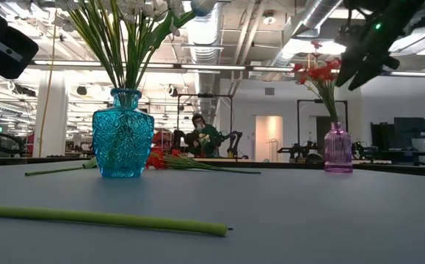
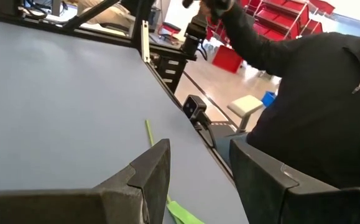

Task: Sort flowers into vase by color
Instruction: Put the bottom red flower into the purple vase

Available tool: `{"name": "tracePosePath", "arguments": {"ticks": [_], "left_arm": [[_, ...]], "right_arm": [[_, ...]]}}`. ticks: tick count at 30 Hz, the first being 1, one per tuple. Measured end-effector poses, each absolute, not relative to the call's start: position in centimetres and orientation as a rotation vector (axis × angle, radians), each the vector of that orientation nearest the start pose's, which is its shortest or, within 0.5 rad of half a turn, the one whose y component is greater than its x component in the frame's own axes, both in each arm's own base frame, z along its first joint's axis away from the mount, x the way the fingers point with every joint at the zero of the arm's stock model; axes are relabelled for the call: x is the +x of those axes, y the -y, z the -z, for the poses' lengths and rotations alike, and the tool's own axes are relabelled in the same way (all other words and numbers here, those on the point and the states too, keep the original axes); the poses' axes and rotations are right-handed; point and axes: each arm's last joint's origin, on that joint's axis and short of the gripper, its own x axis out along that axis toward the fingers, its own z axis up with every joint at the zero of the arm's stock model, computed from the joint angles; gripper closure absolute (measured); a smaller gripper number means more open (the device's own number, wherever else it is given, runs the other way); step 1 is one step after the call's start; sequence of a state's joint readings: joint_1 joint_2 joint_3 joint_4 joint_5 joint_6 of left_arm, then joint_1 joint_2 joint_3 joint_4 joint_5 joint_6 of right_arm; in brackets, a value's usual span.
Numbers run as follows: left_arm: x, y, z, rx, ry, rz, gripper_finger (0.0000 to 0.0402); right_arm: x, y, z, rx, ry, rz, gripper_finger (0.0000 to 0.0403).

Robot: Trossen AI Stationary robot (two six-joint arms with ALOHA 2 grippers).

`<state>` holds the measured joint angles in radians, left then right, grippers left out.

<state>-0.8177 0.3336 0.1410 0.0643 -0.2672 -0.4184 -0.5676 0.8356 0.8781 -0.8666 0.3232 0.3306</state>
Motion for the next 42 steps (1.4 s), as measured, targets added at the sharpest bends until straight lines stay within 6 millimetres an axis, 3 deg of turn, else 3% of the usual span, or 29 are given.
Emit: {"name": "tracePosePath", "arguments": {"ticks": [6,16,21,26,32,42], "left_arm": [[8.6,8.0,-18.9,-0.321,-0.225,0.518,0.0248],[8.5,8.1,-18.9,-0.341,-0.237,0.536,0.0248],[8.5,8.0,-18.1,-0.384,-0.328,0.498,0.0248],[8.3,7.6,-17.0,-0.458,-0.443,0.399,0.0248],[8.1,7.6,-16.5,-0.555,-0.549,0.398,0.0248],[8.1,7.7,-16.5,-0.525,-0.548,0.423,0.0248]], "right_arm": [[12.9,6.7,-30.1,0.611,-0.761,0.626,0.0132],[17.1,1.3,-29.7,0.596,-0.785,0.372,0.0132],[20.6,-2.4,-28.3,0.517,-0.808,0.247,0.0133],[25.0,-6.3,-25.4,0.432,-0.814,0.113,0.0133],[30.4,-10.4,-21.6,0.259,-0.668,-0.082,0.0133],[38.5,-16.3,-18.4,0.175,-0.689,-0.142,0.0133]]}}
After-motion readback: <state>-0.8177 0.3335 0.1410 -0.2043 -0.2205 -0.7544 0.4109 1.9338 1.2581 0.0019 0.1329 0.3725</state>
